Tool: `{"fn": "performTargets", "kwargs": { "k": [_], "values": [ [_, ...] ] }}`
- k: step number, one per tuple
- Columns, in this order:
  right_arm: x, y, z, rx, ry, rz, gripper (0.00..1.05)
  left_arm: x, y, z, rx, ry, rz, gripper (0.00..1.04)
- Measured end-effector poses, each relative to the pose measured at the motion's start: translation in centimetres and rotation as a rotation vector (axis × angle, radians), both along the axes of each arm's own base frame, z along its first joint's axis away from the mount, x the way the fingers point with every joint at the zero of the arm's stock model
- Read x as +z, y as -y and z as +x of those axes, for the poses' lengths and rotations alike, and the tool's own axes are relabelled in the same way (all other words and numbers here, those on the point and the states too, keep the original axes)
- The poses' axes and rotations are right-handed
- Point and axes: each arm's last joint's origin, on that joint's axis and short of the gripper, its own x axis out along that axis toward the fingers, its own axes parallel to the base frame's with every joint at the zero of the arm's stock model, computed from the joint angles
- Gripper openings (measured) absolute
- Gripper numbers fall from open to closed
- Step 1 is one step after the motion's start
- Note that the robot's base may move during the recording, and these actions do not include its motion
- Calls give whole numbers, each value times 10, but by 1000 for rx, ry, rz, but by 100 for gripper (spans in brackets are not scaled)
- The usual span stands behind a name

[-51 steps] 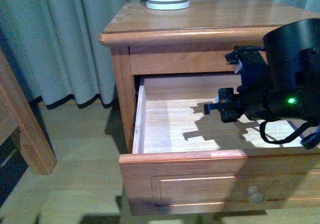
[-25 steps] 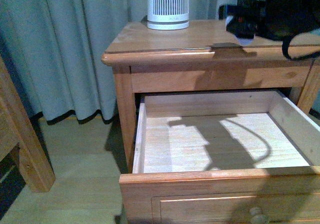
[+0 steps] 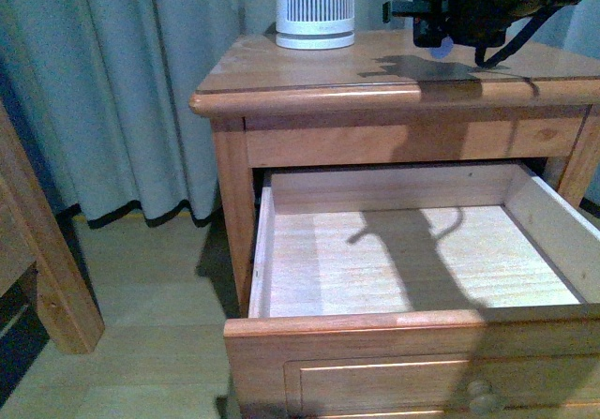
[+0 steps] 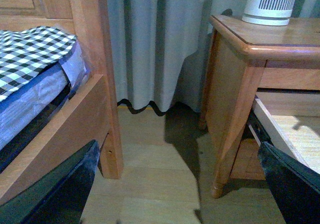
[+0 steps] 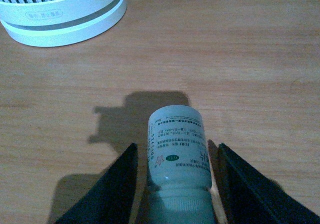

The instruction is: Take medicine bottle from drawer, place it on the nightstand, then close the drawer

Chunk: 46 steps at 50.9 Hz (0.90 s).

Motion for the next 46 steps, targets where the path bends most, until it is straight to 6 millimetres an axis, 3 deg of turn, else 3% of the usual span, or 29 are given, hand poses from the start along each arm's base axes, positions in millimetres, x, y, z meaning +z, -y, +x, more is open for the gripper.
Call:
{"fn": "performTargets", "kwargs": {
  "k": [10,18,25,30,35,39,46],
  "values": [
    [20,-1,-13,32,85,28,78,0,0,0,0,0,0,98],
    [61,1,-57,91,186,72,99,0,0,0,0,0,0,98],
    [96,7,-116,150,280,102,97,0,0,0,0,0,0,98],
    [102,14,-165,170,304,108,82,0,0,0,0,0,0,98],
    [68,24,-239,186,218,134,58,0,0,0,0,0,0,98],
    [18,28,-294,170,65,165,39,0,0,0,0,0,0,98],
    [-39,29,-338,127,-87,209,18,0,0,0,0,0,0,98]
  ]
}}
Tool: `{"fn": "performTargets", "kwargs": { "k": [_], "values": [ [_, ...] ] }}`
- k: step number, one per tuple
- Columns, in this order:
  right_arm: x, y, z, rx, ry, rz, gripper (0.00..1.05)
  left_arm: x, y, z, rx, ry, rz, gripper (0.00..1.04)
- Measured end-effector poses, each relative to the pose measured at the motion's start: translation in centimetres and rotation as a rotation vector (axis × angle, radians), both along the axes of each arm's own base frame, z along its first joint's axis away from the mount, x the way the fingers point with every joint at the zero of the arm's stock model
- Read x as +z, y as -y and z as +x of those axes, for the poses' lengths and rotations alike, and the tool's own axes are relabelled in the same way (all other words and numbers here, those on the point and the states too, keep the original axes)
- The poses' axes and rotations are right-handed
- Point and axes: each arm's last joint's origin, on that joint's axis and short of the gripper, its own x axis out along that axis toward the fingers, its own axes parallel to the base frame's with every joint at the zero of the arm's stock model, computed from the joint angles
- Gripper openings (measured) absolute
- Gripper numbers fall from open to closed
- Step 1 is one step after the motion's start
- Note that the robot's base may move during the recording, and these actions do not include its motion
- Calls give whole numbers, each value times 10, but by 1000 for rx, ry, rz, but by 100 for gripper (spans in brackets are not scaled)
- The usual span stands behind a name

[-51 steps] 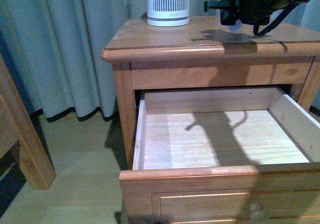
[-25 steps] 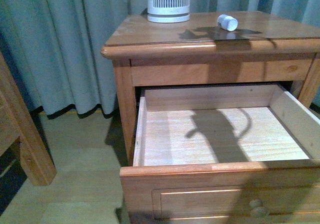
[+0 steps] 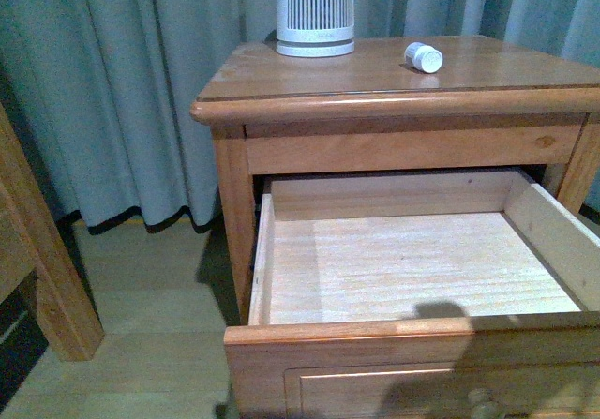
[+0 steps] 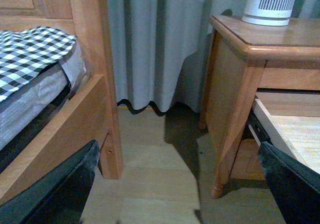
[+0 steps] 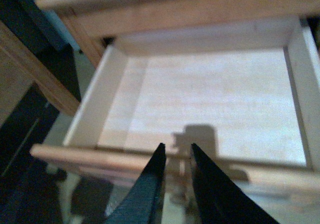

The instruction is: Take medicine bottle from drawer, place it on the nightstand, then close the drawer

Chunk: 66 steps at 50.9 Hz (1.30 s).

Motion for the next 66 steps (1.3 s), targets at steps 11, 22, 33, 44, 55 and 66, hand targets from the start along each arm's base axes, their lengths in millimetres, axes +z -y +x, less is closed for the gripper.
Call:
{"fn": "performTargets", "kwargs": {
  "k": [11,22,33,44,55,66],
  "values": [
    [-84,1,-15,-71,-138,-28,3,0,0,0,0,0,0,98],
    [-126,2,30,-113,-93,-97,3,0,0,0,0,0,0,98],
    [-161,-3,79,-88,-111,-188,3,0,0,0,0,0,0,98],
    [-166,-9,138,-64,-31,-265,3,0,0,0,0,0,0,98],
    [-159,-11,190,-57,42,-324,3,0,0,0,0,0,0,98],
    [-166,7,240,-93,41,-373,3,0,0,0,0,0,0,98]
  ]
}}
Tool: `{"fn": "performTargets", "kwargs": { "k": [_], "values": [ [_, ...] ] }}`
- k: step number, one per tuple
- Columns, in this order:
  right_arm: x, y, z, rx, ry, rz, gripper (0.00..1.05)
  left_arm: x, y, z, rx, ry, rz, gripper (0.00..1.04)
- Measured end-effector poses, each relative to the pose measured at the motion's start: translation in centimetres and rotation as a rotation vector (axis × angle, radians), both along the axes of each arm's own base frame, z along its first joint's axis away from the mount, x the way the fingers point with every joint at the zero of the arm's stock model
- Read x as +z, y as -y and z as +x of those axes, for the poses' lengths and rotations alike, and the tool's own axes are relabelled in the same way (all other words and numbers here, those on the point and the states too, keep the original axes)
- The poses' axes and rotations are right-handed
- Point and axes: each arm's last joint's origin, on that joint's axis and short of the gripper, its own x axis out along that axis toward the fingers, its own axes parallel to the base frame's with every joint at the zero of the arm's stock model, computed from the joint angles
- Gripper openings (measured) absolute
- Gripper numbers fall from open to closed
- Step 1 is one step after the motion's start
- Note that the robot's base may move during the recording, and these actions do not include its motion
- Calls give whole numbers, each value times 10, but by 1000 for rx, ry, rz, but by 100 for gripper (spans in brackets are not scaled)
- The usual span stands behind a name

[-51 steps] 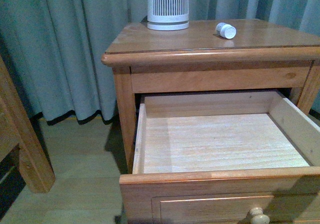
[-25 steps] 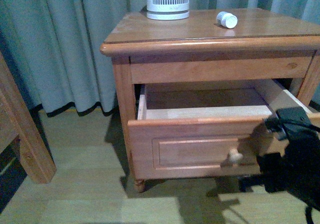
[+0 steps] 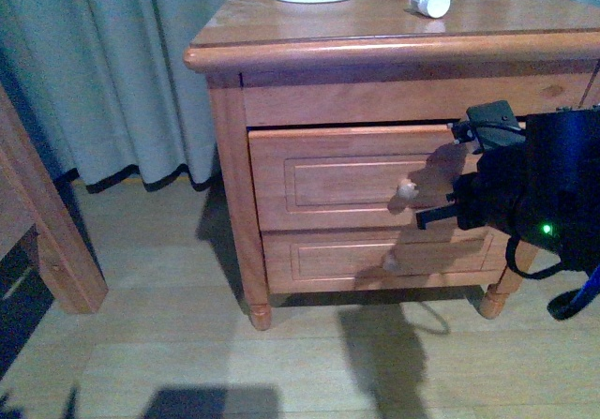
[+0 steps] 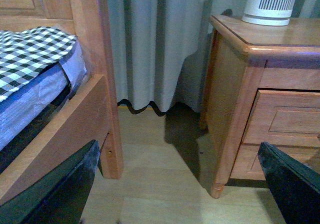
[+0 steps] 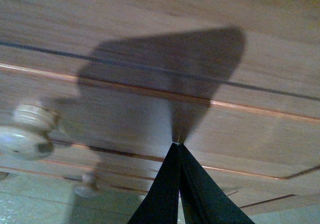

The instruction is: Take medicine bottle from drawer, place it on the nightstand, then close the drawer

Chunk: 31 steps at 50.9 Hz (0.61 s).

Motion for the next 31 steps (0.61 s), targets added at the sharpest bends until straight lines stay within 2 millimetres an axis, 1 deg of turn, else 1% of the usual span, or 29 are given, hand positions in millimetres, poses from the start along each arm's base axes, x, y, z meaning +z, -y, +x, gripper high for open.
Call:
{"fn": "performTargets", "kwargs": {
  "k": [8,18,24,26,29,31],
  "values": [
    [-7,13,4,-17,-14,-6,3,0,0,0,0,0,0,98],
    [-4,21,1,-24,-4,17,3,0,0,0,0,0,0,98],
    [18,23,-13,-43,-9,82,3,0,0,0,0,0,0,98],
    [31,24,-20,-54,-12,108,3,0,0,0,0,0,0,98],
    [46,24,-27,-60,-12,136,3,0,0,0,0,0,0,98],
    [62,24,-34,-62,-8,165,3,0,0,0,0,0,0,98]
  ]
}}
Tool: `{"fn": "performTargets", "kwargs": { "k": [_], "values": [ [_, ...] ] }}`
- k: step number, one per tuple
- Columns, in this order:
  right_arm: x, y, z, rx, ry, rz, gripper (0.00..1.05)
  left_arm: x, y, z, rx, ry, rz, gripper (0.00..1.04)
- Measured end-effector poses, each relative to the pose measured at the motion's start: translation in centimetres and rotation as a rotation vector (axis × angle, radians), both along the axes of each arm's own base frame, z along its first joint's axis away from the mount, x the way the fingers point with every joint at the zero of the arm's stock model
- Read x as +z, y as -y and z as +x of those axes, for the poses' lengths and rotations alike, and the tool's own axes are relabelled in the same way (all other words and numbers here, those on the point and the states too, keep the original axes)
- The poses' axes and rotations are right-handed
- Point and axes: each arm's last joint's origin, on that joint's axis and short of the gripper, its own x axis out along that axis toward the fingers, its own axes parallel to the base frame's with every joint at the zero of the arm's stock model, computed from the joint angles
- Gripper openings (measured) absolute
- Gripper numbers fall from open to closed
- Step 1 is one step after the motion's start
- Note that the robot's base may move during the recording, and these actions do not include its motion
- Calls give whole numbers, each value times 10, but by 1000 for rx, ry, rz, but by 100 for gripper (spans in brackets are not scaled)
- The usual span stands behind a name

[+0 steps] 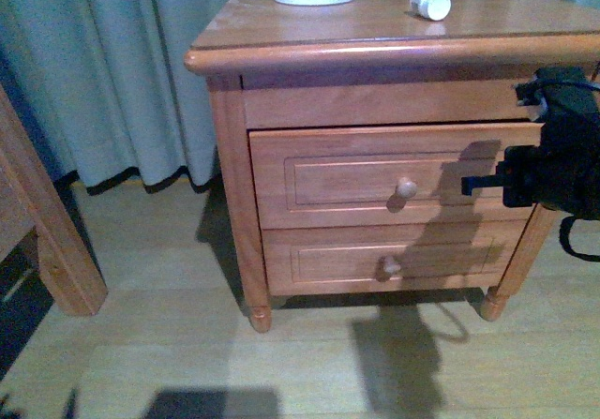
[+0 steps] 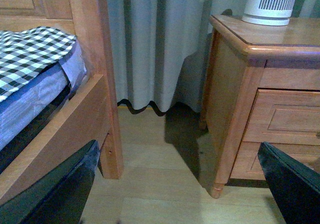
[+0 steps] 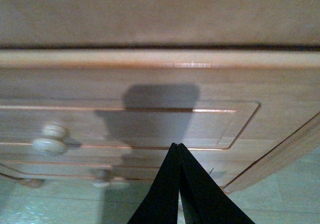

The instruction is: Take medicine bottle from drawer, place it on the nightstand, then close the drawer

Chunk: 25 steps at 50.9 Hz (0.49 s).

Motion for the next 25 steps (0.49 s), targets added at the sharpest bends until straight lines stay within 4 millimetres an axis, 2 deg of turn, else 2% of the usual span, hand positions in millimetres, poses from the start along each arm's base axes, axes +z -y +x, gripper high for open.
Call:
{"fn": "performTargets", "kwargs": {
  "k": [5,9,13,16,18,19,22,25],
  "values": [
    [36,0,-17,-4,27,49,3,0,0,0,0,0,0,98],
    [75,0,-39,-1,73,86,3,0,0,0,0,0,0,98],
    [103,1,-60,19,116,116,3,0,0,0,0,0,0,98],
    [123,2,-81,33,151,129,3,0,0,0,0,0,0,98],
    [140,2,-104,53,181,147,3,0,0,0,0,0,0,98],
    [142,2,-109,58,187,150,3,0,0,0,0,0,0,98],
    [155,3,-140,74,217,156,3,0,0,0,0,0,0,98],
    [160,5,-168,89,229,164,11,0,0,0,0,0,0,98]
  ]
}}
